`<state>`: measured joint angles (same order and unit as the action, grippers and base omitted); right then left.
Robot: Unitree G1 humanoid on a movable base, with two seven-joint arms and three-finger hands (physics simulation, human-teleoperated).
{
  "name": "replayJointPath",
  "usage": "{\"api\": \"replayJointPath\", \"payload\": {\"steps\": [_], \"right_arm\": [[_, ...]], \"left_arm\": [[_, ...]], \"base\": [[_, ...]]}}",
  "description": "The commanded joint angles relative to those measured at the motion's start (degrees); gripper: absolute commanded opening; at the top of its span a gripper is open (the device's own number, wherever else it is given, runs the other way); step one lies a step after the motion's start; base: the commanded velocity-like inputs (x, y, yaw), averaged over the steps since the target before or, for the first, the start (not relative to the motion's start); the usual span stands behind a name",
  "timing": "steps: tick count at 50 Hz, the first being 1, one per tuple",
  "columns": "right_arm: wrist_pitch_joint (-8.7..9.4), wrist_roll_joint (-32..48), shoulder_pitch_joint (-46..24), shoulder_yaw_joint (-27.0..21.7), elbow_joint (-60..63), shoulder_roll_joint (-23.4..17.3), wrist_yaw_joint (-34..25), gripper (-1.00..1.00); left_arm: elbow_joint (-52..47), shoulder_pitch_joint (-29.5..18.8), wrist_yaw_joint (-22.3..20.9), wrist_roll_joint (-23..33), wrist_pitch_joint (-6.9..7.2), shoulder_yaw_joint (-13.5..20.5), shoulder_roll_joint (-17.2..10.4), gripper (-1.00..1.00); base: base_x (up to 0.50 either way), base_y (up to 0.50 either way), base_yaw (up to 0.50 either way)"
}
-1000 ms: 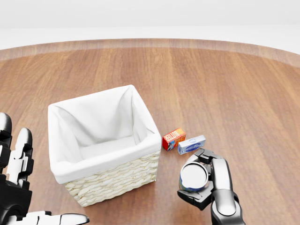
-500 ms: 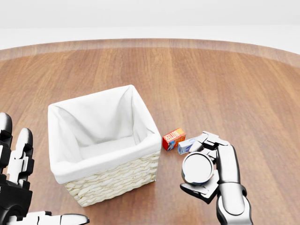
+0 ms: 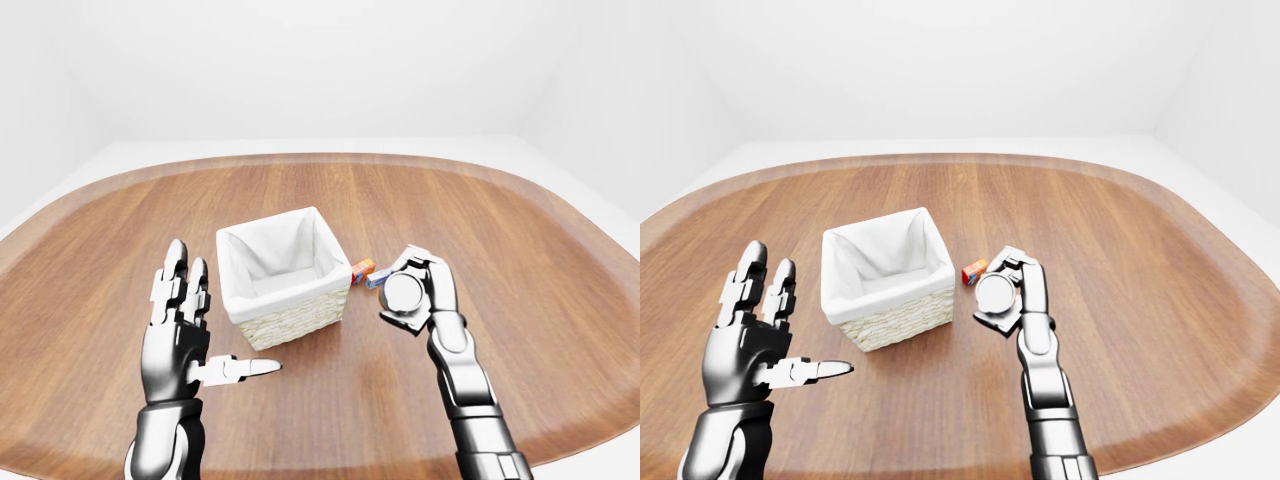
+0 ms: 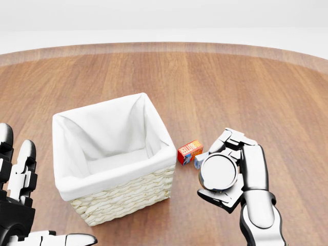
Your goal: Pick up the alphabet soup and put it in the basket.
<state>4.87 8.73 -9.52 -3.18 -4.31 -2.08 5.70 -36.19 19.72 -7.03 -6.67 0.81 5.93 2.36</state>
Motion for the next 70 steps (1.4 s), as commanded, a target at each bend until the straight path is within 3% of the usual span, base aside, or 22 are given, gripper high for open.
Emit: {"api": "replayJointPath", "payload": {"steps": [1, 32, 55, 70], "right_arm": [[0.13, -5.21, -1.05, 0.51, 6.27, 0.28, 0.65, -1.0], [0.13, -2.21, -4.5, 5.15, 19.6, 3.21, 2.34, -1.0], [0.13, 1.35, -8.73, 9.63, 19.02, 7.04, 3.5, -1.0], [0.13, 8.23, -8.52, 15.86, 15.79, 11.53, 4.45, -1.0]], "left_arm": [[0.05, -0.04, -0.05, -0.06, 0.04, 0.0, -0.01, 1.0], [-0.46, 0.03, -0.78, -0.7, 0.57, 0.79, 0.14, 1.0], [-1.81, 0.71, -1.45, -1.2, 0.96, 1.27, 0.48, 1.0], [-1.98, 0.91, -1.98, -1.53, 0.92, 1.65, 0.72, 1.0]], "base": [[0.0, 0.0, 0.0], [0.0, 0.0, 0.0], [0.0, 0.0, 0.0], [0.0, 0.0, 0.0]]}}
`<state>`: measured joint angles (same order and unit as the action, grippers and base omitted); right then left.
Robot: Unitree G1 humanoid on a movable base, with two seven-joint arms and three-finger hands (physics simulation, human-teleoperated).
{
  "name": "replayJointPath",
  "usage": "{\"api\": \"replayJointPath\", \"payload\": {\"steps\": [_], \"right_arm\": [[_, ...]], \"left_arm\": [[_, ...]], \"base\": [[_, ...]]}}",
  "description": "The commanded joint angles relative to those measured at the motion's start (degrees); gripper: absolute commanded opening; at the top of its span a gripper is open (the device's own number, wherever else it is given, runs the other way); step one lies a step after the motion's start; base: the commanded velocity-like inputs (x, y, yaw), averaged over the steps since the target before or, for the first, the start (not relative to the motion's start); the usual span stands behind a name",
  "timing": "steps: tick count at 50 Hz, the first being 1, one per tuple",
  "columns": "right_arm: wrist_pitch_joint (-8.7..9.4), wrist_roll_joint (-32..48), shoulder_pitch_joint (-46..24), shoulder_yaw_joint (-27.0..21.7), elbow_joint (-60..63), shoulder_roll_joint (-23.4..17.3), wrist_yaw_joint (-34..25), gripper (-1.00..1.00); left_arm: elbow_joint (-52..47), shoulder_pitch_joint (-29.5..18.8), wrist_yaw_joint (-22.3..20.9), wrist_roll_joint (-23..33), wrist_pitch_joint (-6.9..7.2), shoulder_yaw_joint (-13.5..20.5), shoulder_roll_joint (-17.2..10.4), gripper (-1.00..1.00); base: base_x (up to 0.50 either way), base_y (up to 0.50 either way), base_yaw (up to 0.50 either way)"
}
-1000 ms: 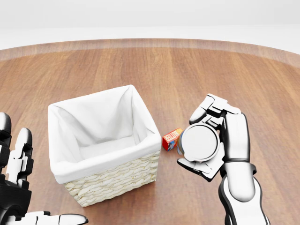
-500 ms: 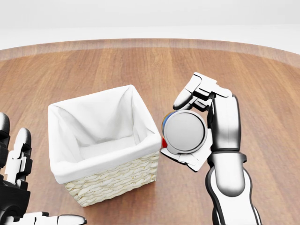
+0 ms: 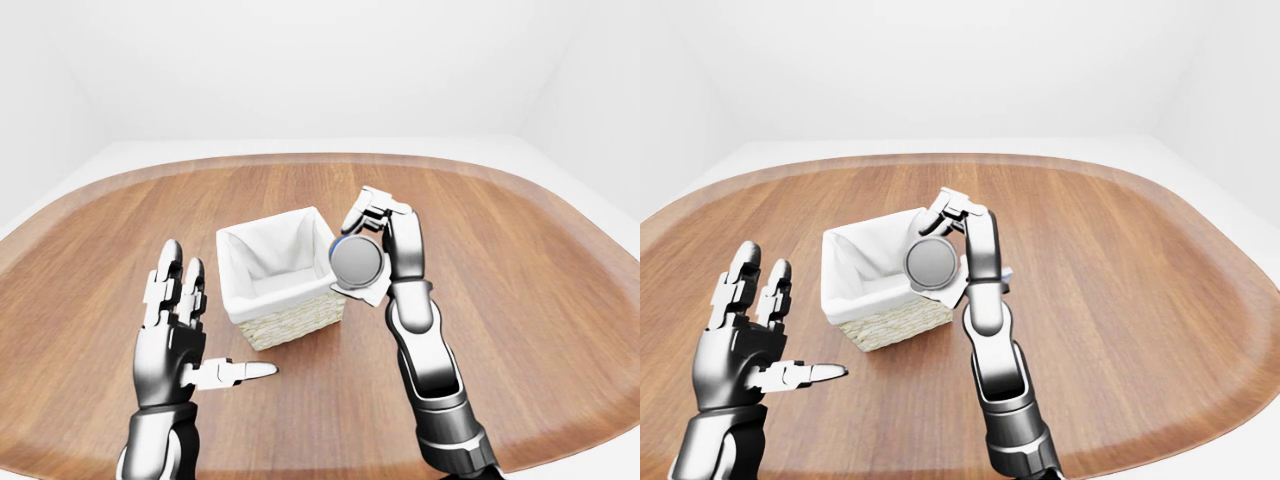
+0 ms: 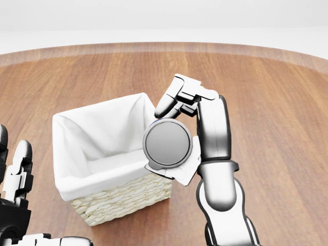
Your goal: Pick up the alphabet soup and put it in the basket.
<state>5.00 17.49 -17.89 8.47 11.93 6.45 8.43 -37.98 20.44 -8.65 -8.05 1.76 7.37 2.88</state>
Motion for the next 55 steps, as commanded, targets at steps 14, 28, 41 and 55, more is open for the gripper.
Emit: {"api": "replayJointPath", "payload": {"steps": [14, 28, 41, 55], "right_arm": [[0.0, 2.24, -3.15, 6.35, -6.06, 7.1, 2.52, -1.0], [0.0, 4.27, -6.78, 6.37, -9.95, 9.39, 3.67, -1.0], [0.0, 4.97, -10.21, 5.28, -14.58, 10.4, 4.69, -1.0], [0.0, 2.65, -23.86, -0.03, -34.29, 11.16, 9.81, -1.0]], "left_arm": [[-0.38, 0.61, -0.62, -0.19, -0.38, -0.04, 0.2, 1.0], [-1.61, 1.28, -1.14, -0.73, -0.09, 0.25, 0.39, 1.0], [-1.8, 1.61, -1.29, -0.6, -0.3, 0.06, 0.52, 1.0], [-2.14, 1.69, -1.76, -1.54, -0.12, 0.87, 0.48, 1.0]], "base": [[0.0, 0.0, 0.0], [0.0, 0.0, 0.0], [0.0, 0.0, 0.0], [0.0, 0.0, 0.0]]}}
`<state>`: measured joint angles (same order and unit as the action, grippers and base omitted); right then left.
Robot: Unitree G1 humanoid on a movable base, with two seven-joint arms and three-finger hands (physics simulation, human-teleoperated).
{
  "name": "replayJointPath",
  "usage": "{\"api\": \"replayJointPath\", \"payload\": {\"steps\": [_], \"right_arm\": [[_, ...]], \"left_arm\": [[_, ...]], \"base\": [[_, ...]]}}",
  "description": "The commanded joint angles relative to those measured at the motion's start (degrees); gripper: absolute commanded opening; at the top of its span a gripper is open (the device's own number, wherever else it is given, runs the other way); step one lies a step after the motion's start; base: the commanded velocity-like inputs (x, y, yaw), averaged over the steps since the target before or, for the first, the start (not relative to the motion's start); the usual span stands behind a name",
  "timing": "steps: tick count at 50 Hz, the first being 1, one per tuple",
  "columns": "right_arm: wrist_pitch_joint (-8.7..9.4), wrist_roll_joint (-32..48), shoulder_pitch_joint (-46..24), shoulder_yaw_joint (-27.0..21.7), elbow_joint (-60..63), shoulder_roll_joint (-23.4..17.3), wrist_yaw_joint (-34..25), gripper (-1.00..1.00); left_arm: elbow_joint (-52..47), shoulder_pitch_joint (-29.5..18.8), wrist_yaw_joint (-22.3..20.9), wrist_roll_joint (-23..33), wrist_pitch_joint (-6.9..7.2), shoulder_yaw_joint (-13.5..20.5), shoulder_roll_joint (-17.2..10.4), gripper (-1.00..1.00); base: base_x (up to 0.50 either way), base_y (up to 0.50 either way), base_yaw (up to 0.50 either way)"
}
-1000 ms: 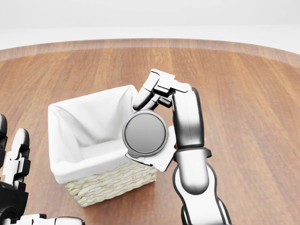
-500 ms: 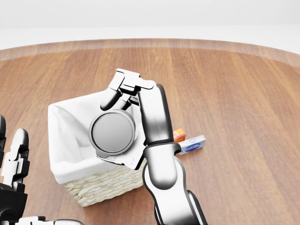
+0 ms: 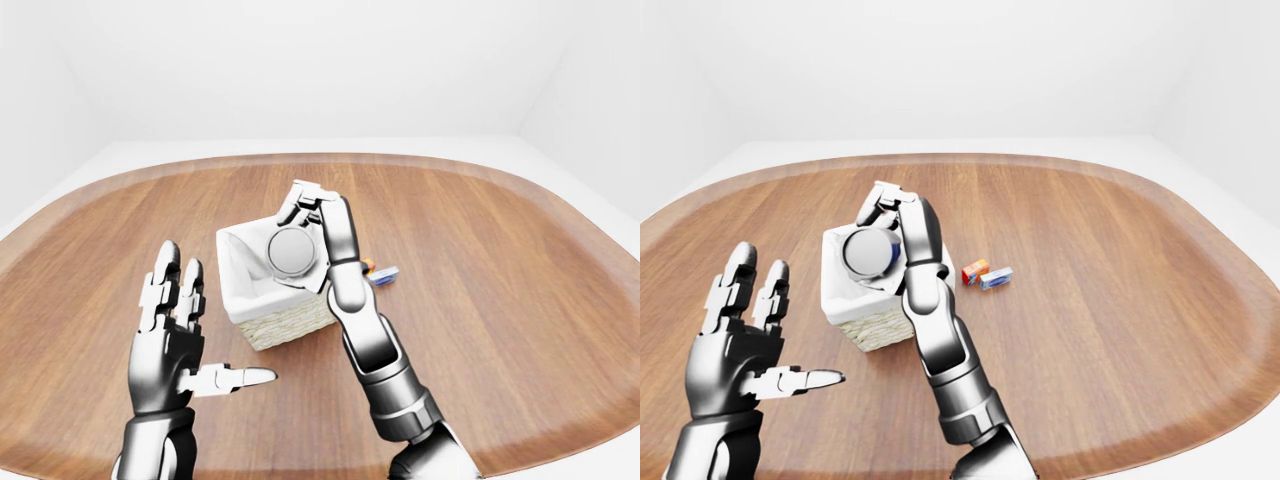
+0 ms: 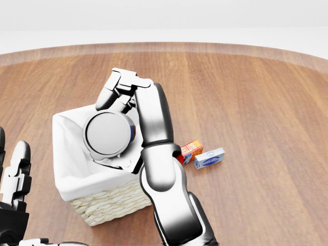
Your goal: Pick up the alphabet soup and put it in the basket.
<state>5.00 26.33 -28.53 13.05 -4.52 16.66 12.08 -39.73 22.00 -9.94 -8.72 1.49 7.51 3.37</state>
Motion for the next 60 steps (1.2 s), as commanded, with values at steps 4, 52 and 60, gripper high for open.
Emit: {"api": "replayJointPath", "payload": {"steps": [4, 52, 60], "right_arm": [[0.0, -6.57, -13.45, -4.45, -18.19, 0.75, 6.41, -1.0], [0.0, -9.03, -29.87, -7.55, -47.47, 1.13, 15.07, -1.0], [0.0, -7.76, -29.99, -7.38, -49.9, 1.39, 16.33, -1.0]], "left_arm": [[-0.39, 0.11, -0.58, -0.82, 0.19, 0.8, 0.09, 1.0], [-1.31, 0.54, -1.72, -1.4, 0.58, 1.56, 0.7, 1.0], [-1.51, 0.56, -1.72, -1.35, 0.7, 1.52, 0.75, 1.0]], "base": [[0.0, 0.0, 0.0], [0.0, 0.0, 0.0], [0.0, 0.0, 0.0]]}}
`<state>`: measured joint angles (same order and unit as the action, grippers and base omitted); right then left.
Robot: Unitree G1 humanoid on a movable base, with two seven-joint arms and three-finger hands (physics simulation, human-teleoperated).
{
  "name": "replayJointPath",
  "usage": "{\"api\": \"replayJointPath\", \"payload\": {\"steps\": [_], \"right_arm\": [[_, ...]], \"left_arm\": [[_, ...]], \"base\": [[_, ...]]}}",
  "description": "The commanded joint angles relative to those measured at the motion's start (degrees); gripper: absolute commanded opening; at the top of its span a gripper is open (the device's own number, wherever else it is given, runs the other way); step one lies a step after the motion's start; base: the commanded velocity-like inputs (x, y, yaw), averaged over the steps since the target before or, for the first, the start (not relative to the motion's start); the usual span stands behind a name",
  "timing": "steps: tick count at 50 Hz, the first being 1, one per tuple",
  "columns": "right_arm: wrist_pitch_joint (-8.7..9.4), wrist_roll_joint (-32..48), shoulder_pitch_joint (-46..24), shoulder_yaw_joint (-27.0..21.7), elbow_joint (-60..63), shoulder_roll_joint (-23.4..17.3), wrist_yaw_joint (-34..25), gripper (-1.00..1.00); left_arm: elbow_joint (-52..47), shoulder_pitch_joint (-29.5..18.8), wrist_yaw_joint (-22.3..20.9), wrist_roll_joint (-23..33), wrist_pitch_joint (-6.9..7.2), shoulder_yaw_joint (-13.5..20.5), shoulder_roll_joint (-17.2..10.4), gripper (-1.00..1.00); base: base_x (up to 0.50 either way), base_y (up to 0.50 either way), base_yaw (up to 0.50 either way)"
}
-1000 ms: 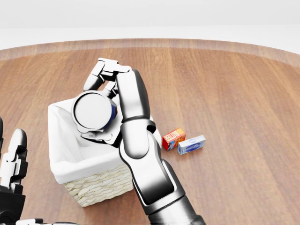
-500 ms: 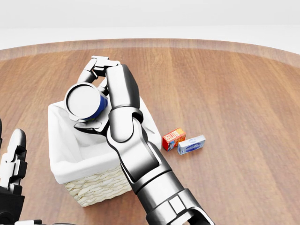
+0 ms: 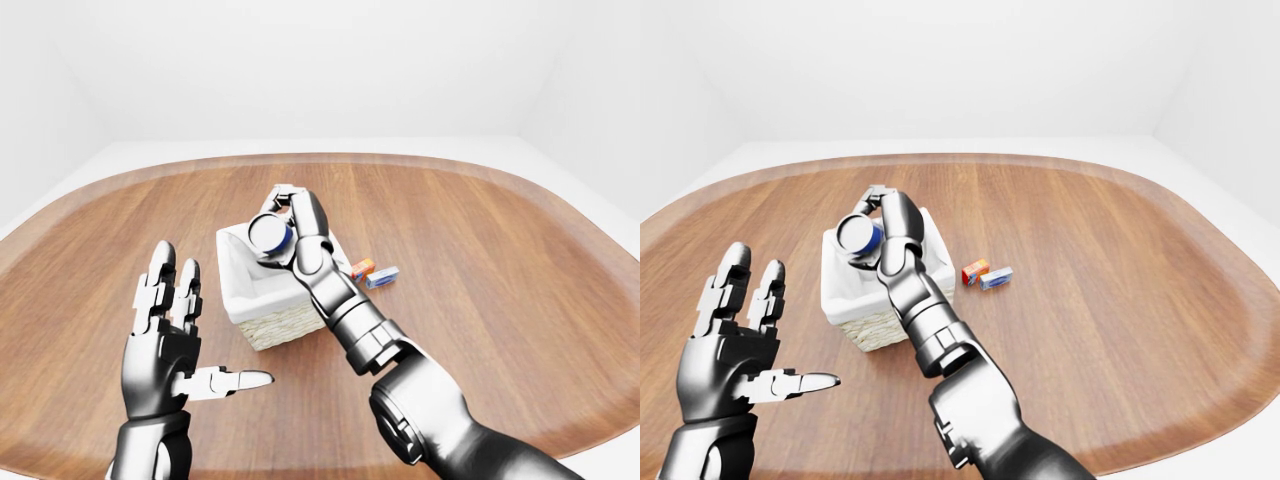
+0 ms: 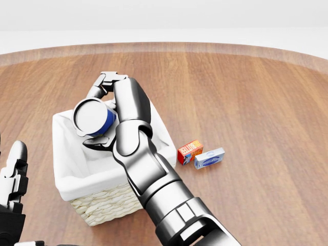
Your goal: Pick up the alphabet soup and put it in the basket.
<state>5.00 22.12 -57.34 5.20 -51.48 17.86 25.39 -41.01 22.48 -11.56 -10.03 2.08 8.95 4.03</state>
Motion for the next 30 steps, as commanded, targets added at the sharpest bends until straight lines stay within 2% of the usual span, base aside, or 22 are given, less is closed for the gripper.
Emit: {"api": "replayJointPath", "payload": {"steps": [1, 15, 17, 30], "right_arm": [[0.0, -2.95, -1.03, 0.67, -4.91, 0.3, 3.78, -1.0], [0.0, -0.1, -0.73, 0.67, -8.88, 1.23, 4.61, -1.0], [-0.63, 0.82, -0.58, 0.89, -9.76, 1.43, 4.61, -1.0], [-0.86, 1.78, -0.57, 0.58, -10.07, 1.48, 4.61, -1.0]], "left_arm": [[-0.19, 0.02, -0.1, -0.09, 0.15, 0.13, 0.07, 1.0], [-0.13, 0.03, -0.25, -0.16, 0.1, 0.28, 0.16, 1.0], [-0.46, 0.3, -0.42, -0.42, 0.09, 0.46, 0.19, 1.0], [-0.62, 0.42, -0.53, -0.3, 0.11, 0.38, 0.34, 1.0]], "base": [[0.0, 0.0, 0.0], [0.0, 0.0, 0.0], [0.0, 0.0, 0.0], [0.0, 0.0, 0.0]]}}
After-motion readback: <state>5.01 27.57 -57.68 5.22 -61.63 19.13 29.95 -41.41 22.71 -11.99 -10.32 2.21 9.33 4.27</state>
